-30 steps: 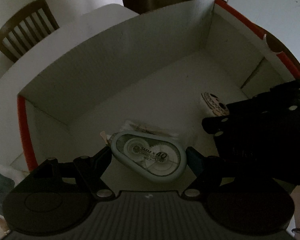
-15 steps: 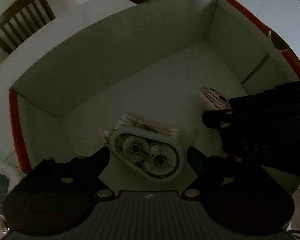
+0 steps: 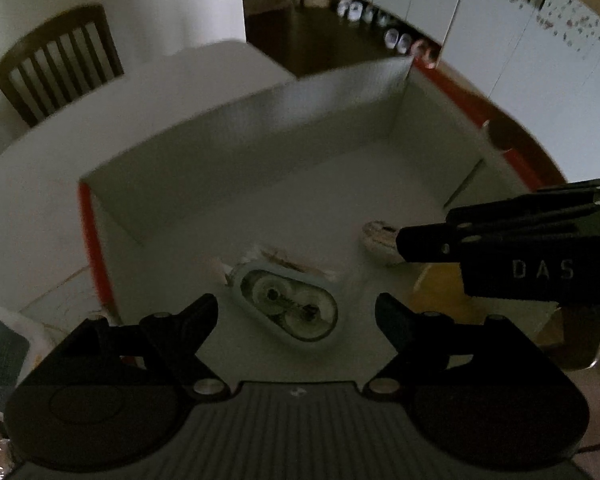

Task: Organize objects
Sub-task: 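Open both grippers to release the tape and plush inside the box, then move both grippers back toward the remaining items on the table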

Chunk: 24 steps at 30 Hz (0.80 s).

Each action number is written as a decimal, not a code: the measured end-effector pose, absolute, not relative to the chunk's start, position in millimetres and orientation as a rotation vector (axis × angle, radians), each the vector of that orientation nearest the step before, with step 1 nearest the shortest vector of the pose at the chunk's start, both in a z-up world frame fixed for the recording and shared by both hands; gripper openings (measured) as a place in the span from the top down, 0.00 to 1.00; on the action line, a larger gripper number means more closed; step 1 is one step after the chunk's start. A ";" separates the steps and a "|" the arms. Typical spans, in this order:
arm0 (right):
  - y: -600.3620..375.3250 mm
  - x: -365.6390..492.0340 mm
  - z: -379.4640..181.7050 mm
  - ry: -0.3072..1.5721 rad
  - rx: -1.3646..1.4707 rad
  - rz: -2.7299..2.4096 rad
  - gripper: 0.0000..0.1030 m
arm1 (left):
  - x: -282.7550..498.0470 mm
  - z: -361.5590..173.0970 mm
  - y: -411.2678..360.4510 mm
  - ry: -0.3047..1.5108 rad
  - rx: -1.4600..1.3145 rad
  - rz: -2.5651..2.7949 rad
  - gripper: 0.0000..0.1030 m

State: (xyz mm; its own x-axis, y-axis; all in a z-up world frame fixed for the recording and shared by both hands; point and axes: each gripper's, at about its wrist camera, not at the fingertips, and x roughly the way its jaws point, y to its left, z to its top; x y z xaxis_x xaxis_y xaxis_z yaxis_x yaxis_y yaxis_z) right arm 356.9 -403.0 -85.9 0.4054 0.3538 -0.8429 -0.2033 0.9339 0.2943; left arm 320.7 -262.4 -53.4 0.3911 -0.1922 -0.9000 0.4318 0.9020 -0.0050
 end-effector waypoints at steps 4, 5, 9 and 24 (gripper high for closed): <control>-405.8 344.3 -72.6 1.064 0.159 0.377 0.57 | 312.1 -43.3 -259.5 1.055 0.228 -0.401 0.17; -404.8 343.6 -67.2 1.059 0.159 0.381 0.57 | 308.9 -40.2 -257.2 1.042 0.222 -0.400 0.17; -401.9 332.5 -55.1 1.029 0.168 0.395 0.57 | 294.8 -31.3 -252.3 0.990 0.205 -0.401 0.17; -365.8 266.9 -16.0 0.861 0.113 0.463 0.54 | 221.1 9.5 -171.0 0.790 0.134 -0.423 0.17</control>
